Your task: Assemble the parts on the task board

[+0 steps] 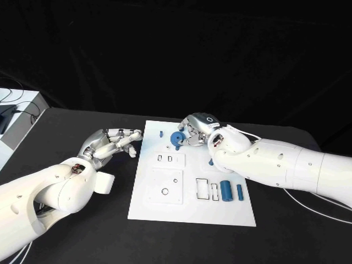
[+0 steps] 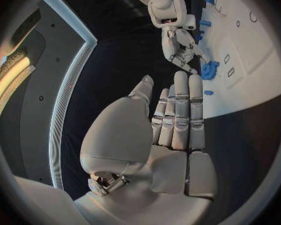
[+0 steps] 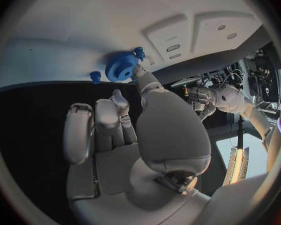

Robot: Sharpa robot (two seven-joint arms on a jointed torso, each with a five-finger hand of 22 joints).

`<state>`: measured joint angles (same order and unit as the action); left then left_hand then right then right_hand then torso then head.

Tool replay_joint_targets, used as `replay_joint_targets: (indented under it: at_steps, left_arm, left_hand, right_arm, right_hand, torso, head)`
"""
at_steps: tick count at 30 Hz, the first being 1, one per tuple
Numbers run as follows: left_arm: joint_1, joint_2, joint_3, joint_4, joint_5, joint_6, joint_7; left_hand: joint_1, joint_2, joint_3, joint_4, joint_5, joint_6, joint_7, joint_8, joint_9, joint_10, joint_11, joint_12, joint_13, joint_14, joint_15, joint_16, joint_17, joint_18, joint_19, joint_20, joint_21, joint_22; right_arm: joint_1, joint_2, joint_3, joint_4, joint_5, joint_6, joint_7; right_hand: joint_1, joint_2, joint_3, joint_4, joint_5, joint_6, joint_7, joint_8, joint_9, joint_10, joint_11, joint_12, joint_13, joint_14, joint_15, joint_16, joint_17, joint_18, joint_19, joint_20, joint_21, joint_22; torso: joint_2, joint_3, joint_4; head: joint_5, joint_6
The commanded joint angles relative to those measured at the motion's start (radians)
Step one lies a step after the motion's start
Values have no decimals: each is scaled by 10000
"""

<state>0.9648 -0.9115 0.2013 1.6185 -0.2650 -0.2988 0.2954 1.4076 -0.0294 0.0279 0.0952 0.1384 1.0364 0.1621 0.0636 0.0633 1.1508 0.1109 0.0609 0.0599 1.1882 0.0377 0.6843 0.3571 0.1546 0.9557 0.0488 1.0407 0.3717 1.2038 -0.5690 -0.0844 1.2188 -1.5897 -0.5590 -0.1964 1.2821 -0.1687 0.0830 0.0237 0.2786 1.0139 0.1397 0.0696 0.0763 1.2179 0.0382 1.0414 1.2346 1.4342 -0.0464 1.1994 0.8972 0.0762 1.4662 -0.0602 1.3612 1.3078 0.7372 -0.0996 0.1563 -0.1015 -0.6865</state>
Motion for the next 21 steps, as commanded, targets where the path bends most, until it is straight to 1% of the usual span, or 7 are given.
replay_joint_targets:
  at_steps: [1, 6, 11, 13, 15, 19, 21]
  left_arm:
    - [-2, 25, 7, 1, 13, 193, 32]
    - [-2, 33, 7, -8, 13, 197, 31]
    - [-3, 45, 7, -21, 13, 200, 29]
    - [-3, 48, 7, -25, 13, 201, 28]
    - [-4, 47, 7, -29, 13, 202, 25]
    - [-4, 47, 7, -33, 13, 201, 23]
    - [-4, 47, 7, -34, 13, 202, 22]
  left_hand:
    - [18, -29, 58, 14, -25, 3, -39, -7, -7, -92, 1, -14, 3, -59, -20, 26, -17, 139, -72, -2, 38, -7]
    - [18, -29, 58, 14, -25, 3, -39, -7, -7, -92, 1, -14, 3, -59, -20, 26, -17, 139, -72, -2, 38, -7]
    - [18, -29, 58, 14, -25, 3, -39, -7, -7, -92, 1, -14, 3, -59, -20, 26, -17, 139, -72, -2, 38, -7]
    - [18, -22, 59, 8, -23, -9, -34, -9, -8, -101, 5, -13, 3, -62, -18, 25, -19, 141, -77, 2, 58, -41]
    - [18, -22, 59, 8, -23, -9, -34, -9, -8, -101, 5, -13, 3, -62, -18, 25, -19, 141, -77, 2, 58, -41]
    - [18, -22, 59, 8, -23, -9, -34, -9, -8, -101, 5, -13, 3, -62, -18, 25, -19, 141, -77, 2, 58, -41]
    - [18, -22, 59, 8, -23, -9, -34, -9, -8, -101, 5, -13, 3, -62, -18, 25, -19, 141, -77, 2, 58, -41]
  right_arm:
    - [-10, 51, -3, -60, -263, 192, -168]
    - [-18, 118, -5, -117, -292, 229, -220]
    - [-40, 176, -6, -174, -301, 255, -236]
    - [-45, 185, -6, -184, -301, 269, -234]
    - [-50, 198, -6, -195, -299, 298, -229]
    - [-57, 215, -6, -212, -300, 319, -231]
    - [-59, 219, -7, -215, -309, 317, -238]
  right_hand:
    - [108, 35, -20, -20, 26, -74, 95, -43, 4, -18, -1, 44, -16, -20, 60, 3, 9, -167, 894, 74, 49, 2058]
    - [99, 63, -34, -45, 59, -8, 77, -37, 13, 4, -14, 91, -9, -15, 52, 5, 22, -168, 894, 69, 51, 2059]
    - [75, 106, -32, -52, 92, 69, 55, -28, 21, 30, -26, 150, 6, -13, 44, 0, 23, -172, 895, 63, 63, 2062]
    - [77, 112, -30, -66, 108, 93, 50, -37, 20, 39, -31, 168, 9, -8, 36, 3, 31, -172, 895, 56, 63, 2062]
    - [87, 132, -20, -84, 137, 158, 31, -24, 28, 46, -43, 184, 12, -12, 31, -8, 21, -173, 895, 52, 63, 2061]
    - [146, 178, 15, -147, 182, 236, 12, -23, 32, 72, -60, 220, 25, -12, 19, -16, 17, -176, 895, 42, 67, 2062]
    - [183, 241, 40, -238, 218, 304, -5, -36, 24, 88, -76, 233, 26, -7, 2, -20, 27, -179, 895, 26, 66, 2062]
  torso:
    - [-1, -6, 21]
    - [0, -17, 18]
    - [5, -7, -2]
    - [0, -7, -1]
    - [-1, -15, -3]
    - [-2, -12, 9]
    - [-7, -6, 8]
  head:
    - [-9, -19]
    - [4, -44]
    - [11, -54]
    - [12, -61]
    - [9, -62]
    - [4, -69]
    - [14, -72]
